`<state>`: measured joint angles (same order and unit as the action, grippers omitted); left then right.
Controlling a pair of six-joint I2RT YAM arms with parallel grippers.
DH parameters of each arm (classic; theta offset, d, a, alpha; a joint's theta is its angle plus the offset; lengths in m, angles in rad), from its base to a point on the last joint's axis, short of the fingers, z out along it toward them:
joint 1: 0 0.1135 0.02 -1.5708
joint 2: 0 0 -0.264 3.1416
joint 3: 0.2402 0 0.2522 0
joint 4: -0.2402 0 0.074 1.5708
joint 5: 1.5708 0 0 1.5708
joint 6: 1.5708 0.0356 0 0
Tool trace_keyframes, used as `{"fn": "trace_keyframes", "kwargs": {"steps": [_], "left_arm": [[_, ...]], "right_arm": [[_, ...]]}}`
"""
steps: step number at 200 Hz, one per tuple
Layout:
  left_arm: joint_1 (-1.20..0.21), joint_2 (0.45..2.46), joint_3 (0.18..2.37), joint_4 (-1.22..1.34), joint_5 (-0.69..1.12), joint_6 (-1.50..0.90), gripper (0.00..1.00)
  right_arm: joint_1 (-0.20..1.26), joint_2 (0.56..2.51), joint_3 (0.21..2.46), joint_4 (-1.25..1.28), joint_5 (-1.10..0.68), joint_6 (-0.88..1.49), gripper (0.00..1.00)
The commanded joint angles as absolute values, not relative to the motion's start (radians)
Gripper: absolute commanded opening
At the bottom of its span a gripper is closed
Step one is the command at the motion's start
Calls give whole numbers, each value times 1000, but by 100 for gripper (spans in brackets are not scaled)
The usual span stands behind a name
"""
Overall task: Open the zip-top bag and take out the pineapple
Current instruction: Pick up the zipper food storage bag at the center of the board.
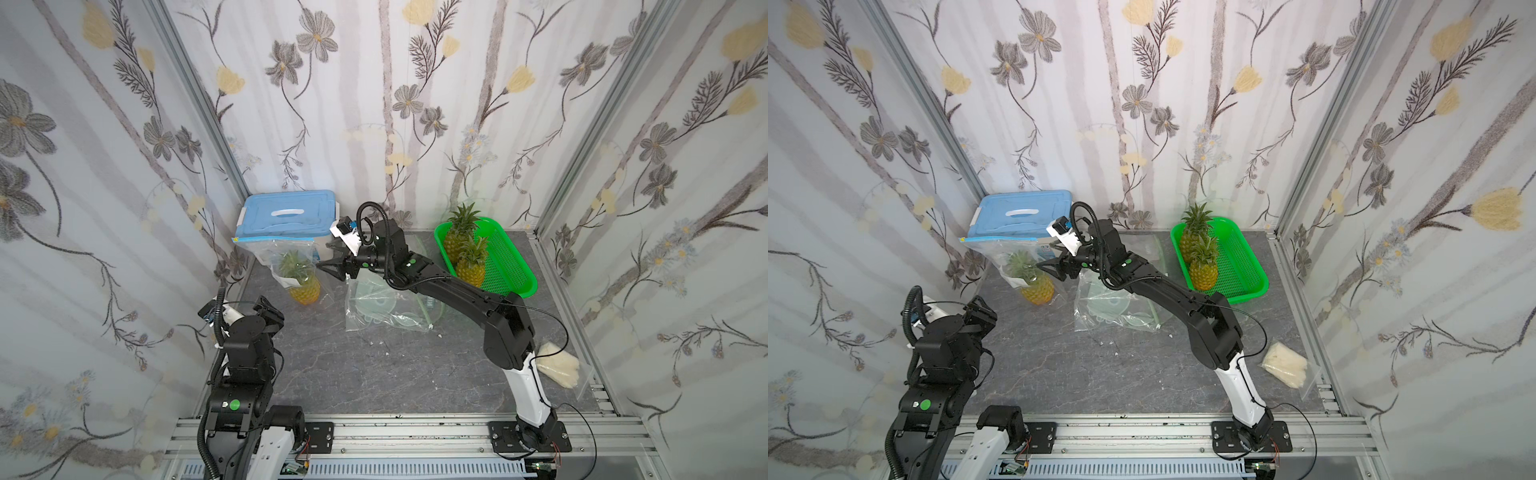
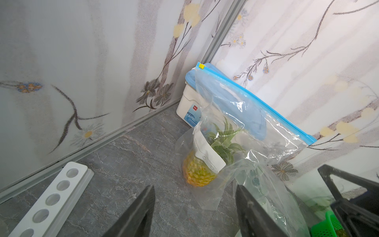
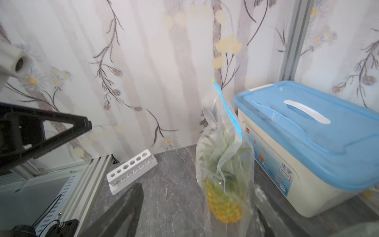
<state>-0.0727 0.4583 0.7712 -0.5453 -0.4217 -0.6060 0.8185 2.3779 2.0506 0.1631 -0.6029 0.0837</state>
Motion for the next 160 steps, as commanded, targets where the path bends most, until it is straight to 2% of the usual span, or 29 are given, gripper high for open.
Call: {"fn": "trace_keyframes", "kwargs": {"steps": [1, 69, 85, 112, 153, 160], "left_arm": [[-72, 449, 759, -555, -399, -621, 65], [-73, 432, 741, -552, -316, -622, 62], [-72, 433, 727, -552, -305, -624, 61], [-72, 433, 715, -558, -294, -626, 60], [-73, 400, 716, -599, -315, -614, 60], [-72, 393, 716, -605, -320, -612, 60]], "right_arm": [[822, 2478, 2187, 160, -660, 91, 80], [818, 2670, 2394, 207, -657, 190, 80], [812, 2705, 2416, 247, -673, 229, 74], [800, 2749, 2418, 379, -701, 323, 51], [799, 2803, 2484, 431, -708, 371, 50], [800, 2803, 2485, 430, -709, 371, 46]]}}
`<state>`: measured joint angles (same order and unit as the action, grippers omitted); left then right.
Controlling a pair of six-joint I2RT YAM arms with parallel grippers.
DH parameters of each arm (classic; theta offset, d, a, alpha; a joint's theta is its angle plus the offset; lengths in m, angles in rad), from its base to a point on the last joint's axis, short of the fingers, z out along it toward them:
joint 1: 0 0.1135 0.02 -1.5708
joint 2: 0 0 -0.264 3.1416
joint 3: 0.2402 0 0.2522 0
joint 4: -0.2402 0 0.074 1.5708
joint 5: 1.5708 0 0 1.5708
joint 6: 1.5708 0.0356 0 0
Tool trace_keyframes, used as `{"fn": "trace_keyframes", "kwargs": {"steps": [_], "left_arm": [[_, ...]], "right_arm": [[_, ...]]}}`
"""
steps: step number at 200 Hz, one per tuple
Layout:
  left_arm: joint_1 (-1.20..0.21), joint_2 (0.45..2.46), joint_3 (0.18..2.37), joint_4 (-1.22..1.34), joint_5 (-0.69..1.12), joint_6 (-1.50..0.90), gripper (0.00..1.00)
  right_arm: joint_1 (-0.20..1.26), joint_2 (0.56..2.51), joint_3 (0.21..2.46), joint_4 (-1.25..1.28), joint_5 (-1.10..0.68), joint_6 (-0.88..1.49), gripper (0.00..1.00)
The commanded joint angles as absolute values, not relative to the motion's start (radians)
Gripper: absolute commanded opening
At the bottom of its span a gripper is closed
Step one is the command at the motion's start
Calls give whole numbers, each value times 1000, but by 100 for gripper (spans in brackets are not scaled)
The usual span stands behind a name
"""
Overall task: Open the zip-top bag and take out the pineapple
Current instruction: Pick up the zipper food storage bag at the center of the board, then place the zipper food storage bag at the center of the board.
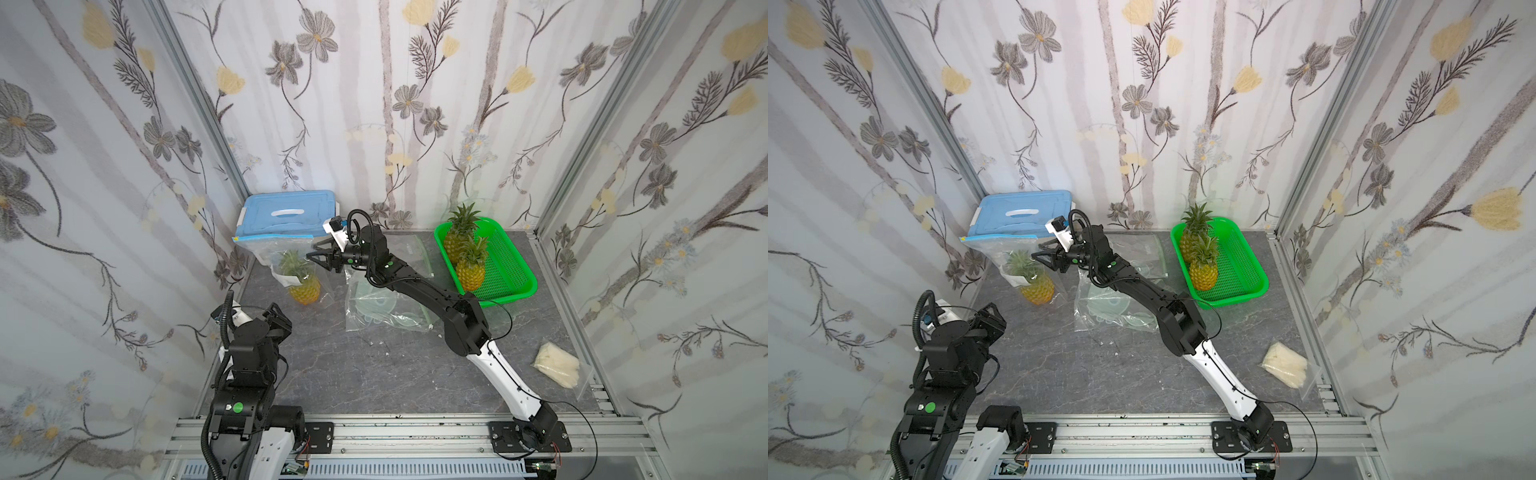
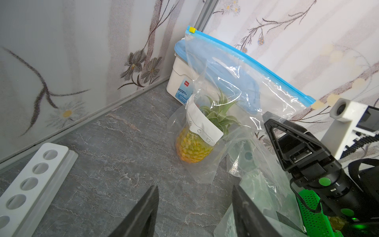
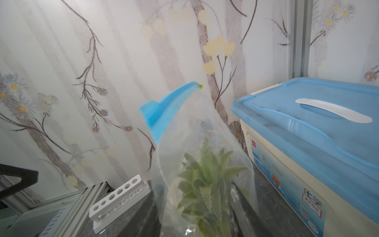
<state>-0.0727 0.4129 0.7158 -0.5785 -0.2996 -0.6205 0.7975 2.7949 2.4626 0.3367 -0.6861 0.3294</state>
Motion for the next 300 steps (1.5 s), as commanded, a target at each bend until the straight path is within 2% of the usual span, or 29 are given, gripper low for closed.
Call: {"fn": "trace_keyframes", "kwargs": {"steps": [1, 4, 18, 35, 62, 80, 97, 147, 188, 215, 253, 300], "left_arm": [[-72, 392, 715, -605, -321, -613, 60], [-73, 390, 715, -608, -323, -612, 60], [-72, 381, 709, -612, -325, -611, 60], [-72, 383, 704, -609, -322, -612, 60], [-72, 382, 704, -613, -326, -614, 60], [-72, 374, 707, -614, -339, -611, 60], [-72, 367, 709, -608, -345, -611, 60], [-72, 368, 692, -573, -326, -612, 61], [-72, 387, 679, -541, -297, -619, 61], [-72, 397, 658, -505, -249, -639, 61], [-73, 419, 594, -447, -114, -689, 61], [-72, 422, 585, -436, -111, -687, 61]], "right_arm": [[799, 2803, 2484, 430, -709, 371, 45], [800, 2803, 2484, 429, -707, 371, 43], [798, 2805, 2484, 427, -703, 376, 17], [798, 2803, 2484, 427, -707, 386, 0], [800, 2771, 2474, 406, -721, 394, 0], [808, 2682, 2398, 350, -721, 351, 0], [821, 2522, 2198, 322, -673, 273, 0], [825, 2010, 1501, 440, -465, 203, 0], [829, 1687, 1145, 464, -343, 189, 0], [841, 1531, 1050, 395, -297, 182, 0], [856, 1406, 950, 312, -205, 182, 0], [861, 1409, 1019, 283, -212, 168, 0]]}}
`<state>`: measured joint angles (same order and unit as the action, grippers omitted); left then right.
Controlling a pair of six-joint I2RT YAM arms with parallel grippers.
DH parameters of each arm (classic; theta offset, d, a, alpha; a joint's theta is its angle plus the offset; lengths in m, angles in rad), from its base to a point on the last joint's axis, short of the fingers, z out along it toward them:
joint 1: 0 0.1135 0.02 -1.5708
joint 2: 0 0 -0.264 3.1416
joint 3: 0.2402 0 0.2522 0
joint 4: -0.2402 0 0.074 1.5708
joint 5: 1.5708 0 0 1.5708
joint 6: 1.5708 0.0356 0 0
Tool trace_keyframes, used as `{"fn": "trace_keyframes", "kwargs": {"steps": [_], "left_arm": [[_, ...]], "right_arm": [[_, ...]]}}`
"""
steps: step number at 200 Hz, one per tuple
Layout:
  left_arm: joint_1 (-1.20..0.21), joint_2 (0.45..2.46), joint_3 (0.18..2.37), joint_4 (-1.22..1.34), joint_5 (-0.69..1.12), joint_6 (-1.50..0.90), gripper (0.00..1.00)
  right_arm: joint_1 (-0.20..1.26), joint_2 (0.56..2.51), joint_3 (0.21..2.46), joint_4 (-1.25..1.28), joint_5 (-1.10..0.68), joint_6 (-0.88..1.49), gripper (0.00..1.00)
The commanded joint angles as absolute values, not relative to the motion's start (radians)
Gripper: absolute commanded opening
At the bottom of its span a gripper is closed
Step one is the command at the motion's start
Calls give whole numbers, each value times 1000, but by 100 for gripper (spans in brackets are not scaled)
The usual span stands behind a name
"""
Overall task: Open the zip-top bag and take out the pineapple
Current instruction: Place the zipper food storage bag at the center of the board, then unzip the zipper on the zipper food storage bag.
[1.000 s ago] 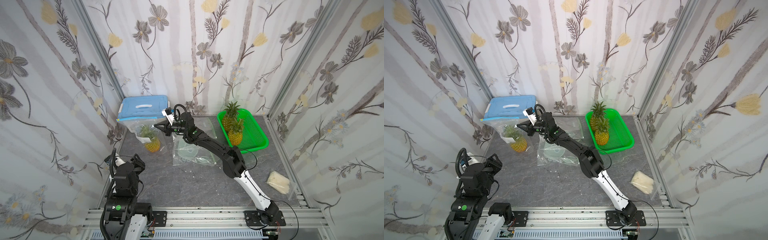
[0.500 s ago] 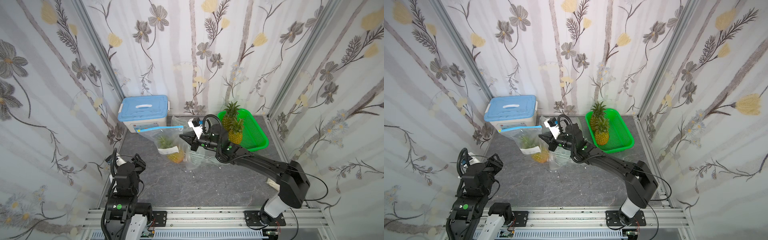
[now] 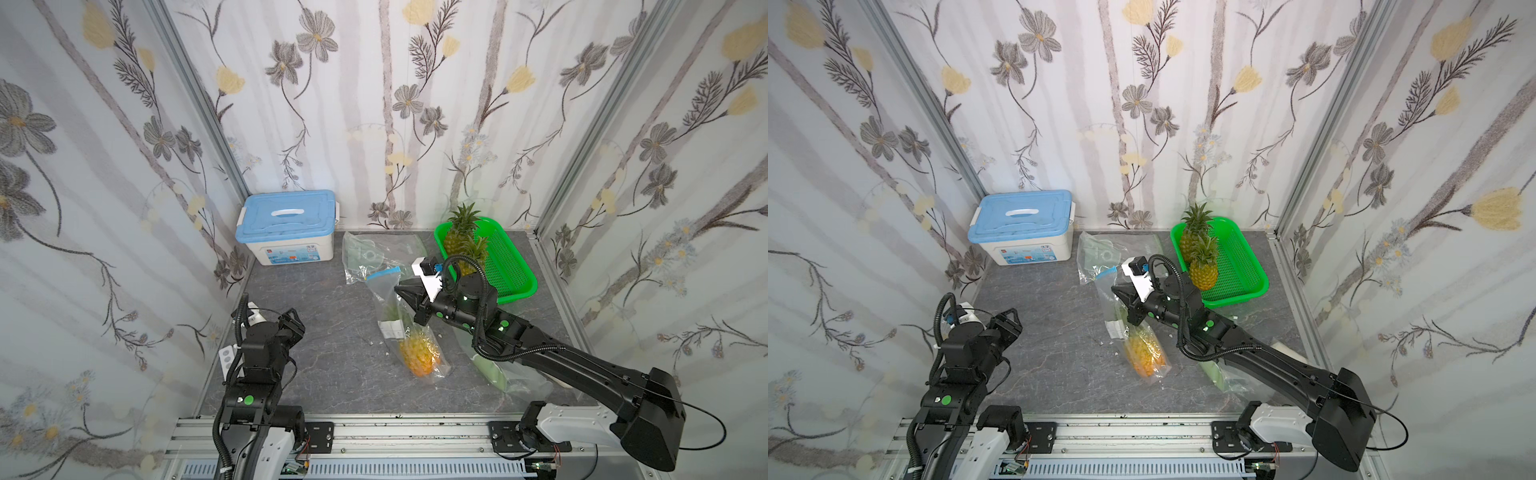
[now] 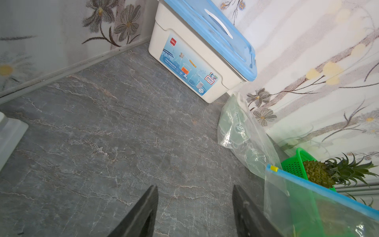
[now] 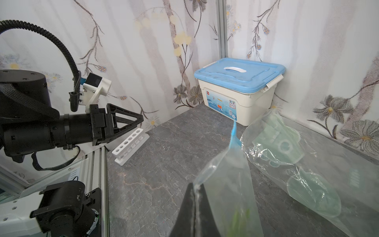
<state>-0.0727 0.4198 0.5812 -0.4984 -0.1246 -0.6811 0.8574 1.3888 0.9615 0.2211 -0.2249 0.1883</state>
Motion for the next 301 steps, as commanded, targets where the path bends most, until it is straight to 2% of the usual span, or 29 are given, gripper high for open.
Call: {"fn": "trace_keyframes", "kwargs": {"steps": [1, 41, 86, 129, 174, 194, 203, 242, 277, 301], "left_arm": [[-72, 422, 585, -436, -112, -686, 61], [-72, 410, 586, -432, -108, -683, 61], [-72, 387, 547, -430, -82, -685, 62], [-72, 412, 549, -408, -61, -683, 62], [-72, 466, 555, -361, -13, -682, 63], [-72, 483, 549, -319, 19, -681, 64], [-72, 492, 542, -288, 39, -678, 64], [-73, 555, 507, -105, 141, -678, 66], [-71, 629, 517, 1, 192, -641, 67], [-66, 707, 549, 11, 192, -604, 67]], "right_arm": [[862, 1411, 1019, 283, -214, 168, 0], [883, 1500, 1108, 288, -205, 148, 0], [930, 1393, 855, 336, -205, 213, 0], [974, 1294, 630, 364, -113, 299, 0], [974, 1228, 630, 307, -37, 284, 0], [974, 1211, 668, 241, -18, 268, 11], [974, 1196, 677, 213, -9, 264, 20], [974, 1110, 723, 74, 63, 262, 42], [974, 1059, 809, -78, 167, 262, 46], [973, 1139, 960, -111, 195, 154, 50]]}}
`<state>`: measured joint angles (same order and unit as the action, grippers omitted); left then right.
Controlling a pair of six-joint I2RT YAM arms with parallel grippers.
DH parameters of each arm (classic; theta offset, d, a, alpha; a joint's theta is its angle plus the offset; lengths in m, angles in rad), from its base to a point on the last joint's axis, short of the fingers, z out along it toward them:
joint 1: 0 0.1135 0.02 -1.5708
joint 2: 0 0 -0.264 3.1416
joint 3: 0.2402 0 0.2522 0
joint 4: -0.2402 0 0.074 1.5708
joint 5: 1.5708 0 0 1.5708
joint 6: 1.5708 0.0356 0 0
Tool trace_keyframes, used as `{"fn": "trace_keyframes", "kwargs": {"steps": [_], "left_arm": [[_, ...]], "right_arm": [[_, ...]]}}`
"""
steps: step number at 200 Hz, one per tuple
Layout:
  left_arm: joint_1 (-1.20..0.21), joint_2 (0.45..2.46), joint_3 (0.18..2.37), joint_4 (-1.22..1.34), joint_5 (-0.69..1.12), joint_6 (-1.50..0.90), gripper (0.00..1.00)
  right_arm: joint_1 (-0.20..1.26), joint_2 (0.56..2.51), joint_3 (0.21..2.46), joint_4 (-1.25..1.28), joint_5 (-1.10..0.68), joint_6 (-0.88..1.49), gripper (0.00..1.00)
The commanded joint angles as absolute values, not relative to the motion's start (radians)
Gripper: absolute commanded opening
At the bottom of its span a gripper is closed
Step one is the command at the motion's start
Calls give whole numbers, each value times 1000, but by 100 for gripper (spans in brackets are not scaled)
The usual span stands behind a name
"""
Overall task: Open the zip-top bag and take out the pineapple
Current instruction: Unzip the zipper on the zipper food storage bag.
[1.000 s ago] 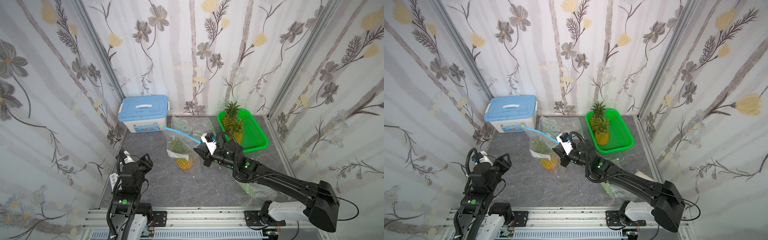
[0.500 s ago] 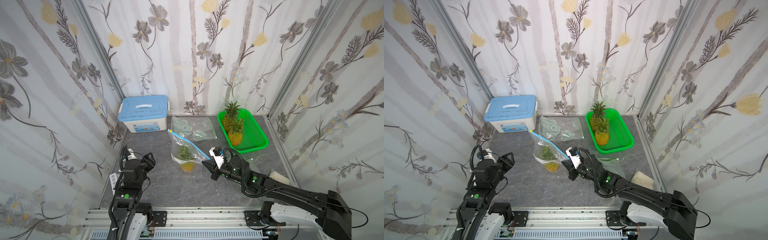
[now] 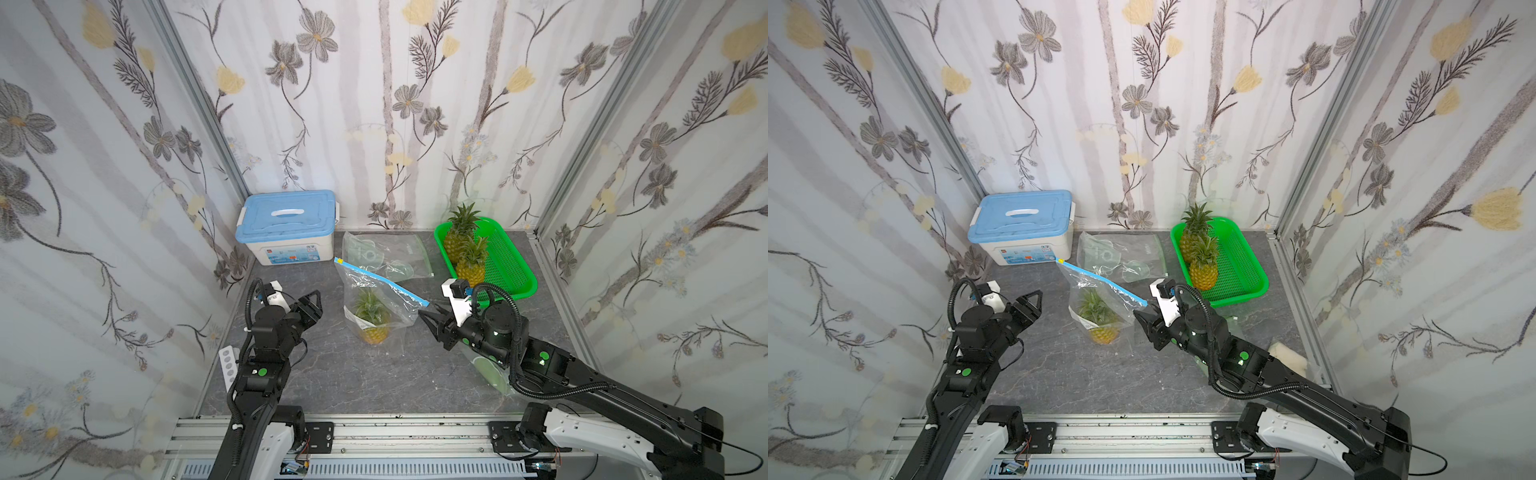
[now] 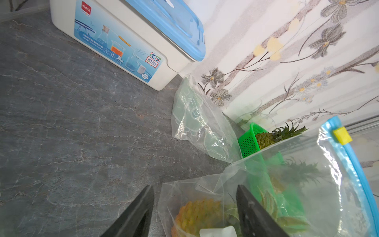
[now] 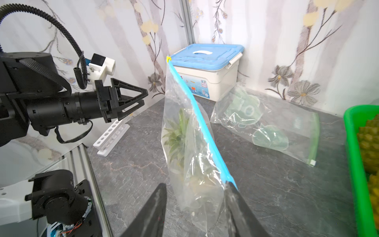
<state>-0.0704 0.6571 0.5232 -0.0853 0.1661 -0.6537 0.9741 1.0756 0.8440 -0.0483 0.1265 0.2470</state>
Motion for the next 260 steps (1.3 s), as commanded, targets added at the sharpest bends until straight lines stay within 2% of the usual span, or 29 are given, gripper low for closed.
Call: {"fn": "trace_keyframes", "kwargs": {"steps": [1, 13, 39, 63, 91, 150, 230, 260], "left_arm": [[-65, 710, 550, 12, 192, -603, 67], [-55, 748, 550, 43, 205, -606, 67], [-46, 814, 534, 122, 244, -610, 67], [-45, 845, 525, 158, 293, -570, 66], [-44, 843, 501, 198, 331, -560, 65], [-44, 803, 473, 186, 321, -563, 64], [-44, 785, 451, 175, 314, -564, 64], [-44, 779, 448, 170, 311, -560, 64]], "right_arm": [[973, 1139, 960, -111, 195, 154, 50], [959, 1239, 1081, -122, 157, 92, 52], [895, 1536, 1406, -208, -41, 2, 55], [866, 1794, 1652, -286, -173, -53, 54], [851, 1955, 1820, -326, -279, -74, 50], [842, 2114, 2021, -421, -370, -88, 46], [844, 2163, 2050, -403, -418, -74, 39], [842, 2189, 2087, -418, -411, -75, 34]]}}
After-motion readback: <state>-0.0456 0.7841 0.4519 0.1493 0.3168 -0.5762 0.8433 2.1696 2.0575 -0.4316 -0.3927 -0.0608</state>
